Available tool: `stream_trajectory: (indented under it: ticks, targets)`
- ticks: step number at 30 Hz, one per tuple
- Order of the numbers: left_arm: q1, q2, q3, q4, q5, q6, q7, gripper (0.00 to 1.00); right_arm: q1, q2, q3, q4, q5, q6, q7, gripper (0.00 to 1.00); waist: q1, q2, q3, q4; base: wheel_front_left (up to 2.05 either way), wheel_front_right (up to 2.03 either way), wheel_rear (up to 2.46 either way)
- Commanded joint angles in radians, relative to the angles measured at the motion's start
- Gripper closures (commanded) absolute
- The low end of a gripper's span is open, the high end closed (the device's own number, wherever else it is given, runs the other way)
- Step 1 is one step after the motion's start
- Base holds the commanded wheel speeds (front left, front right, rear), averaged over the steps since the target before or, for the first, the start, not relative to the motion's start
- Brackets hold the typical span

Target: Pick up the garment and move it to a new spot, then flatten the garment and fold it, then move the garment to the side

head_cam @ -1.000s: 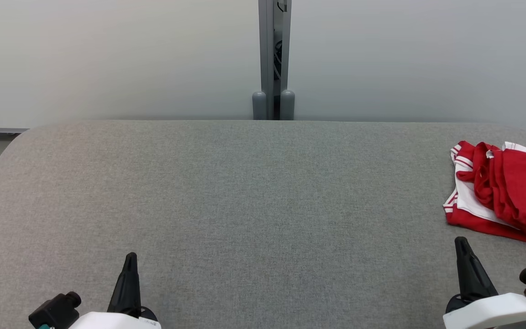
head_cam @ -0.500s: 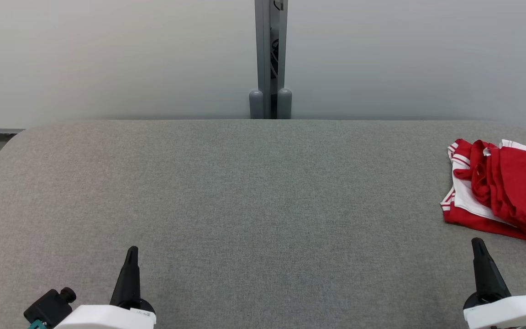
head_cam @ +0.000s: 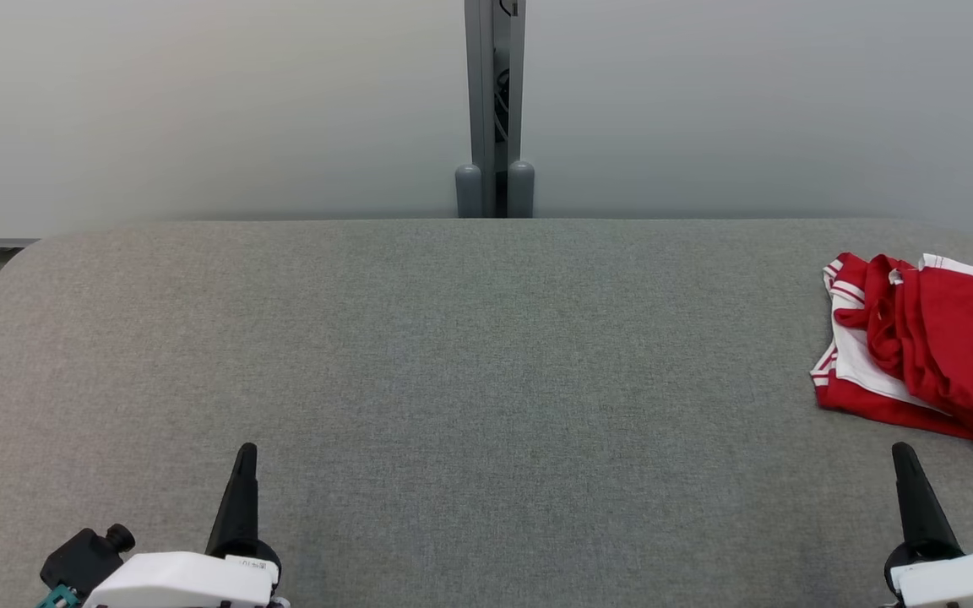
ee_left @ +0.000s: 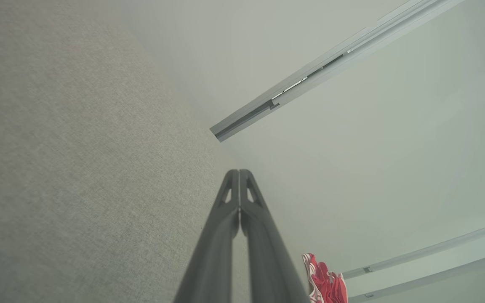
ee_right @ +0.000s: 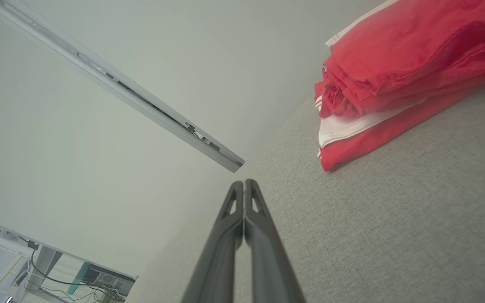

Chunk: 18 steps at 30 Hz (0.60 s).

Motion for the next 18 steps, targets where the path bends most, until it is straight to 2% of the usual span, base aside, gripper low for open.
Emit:
stream_trajectory:
  ticks: [1, 18]
  targets:
    - [-0.036, 0.004, 0.007, -0.014, -0.021, -0.007, 0.006, 1.00, -0.005, -0.010, -0.008, -0.019, 0.029, 0.000, 0.008, 1.00, 0.0000, 0.0000, 0.000, -0.001, 0.00, 0.00, 0.00]
    - [-0.053, 0.005, 0.010, -0.016, -0.172, -0.028, 0.045, 1.00, 0.013, -0.012, -0.047, -0.049, 0.231, 0.000, 0.062, 1.00, 0.0000, 0.0000, 0.005, -0.011, 0.00, 0.00, 0.00]
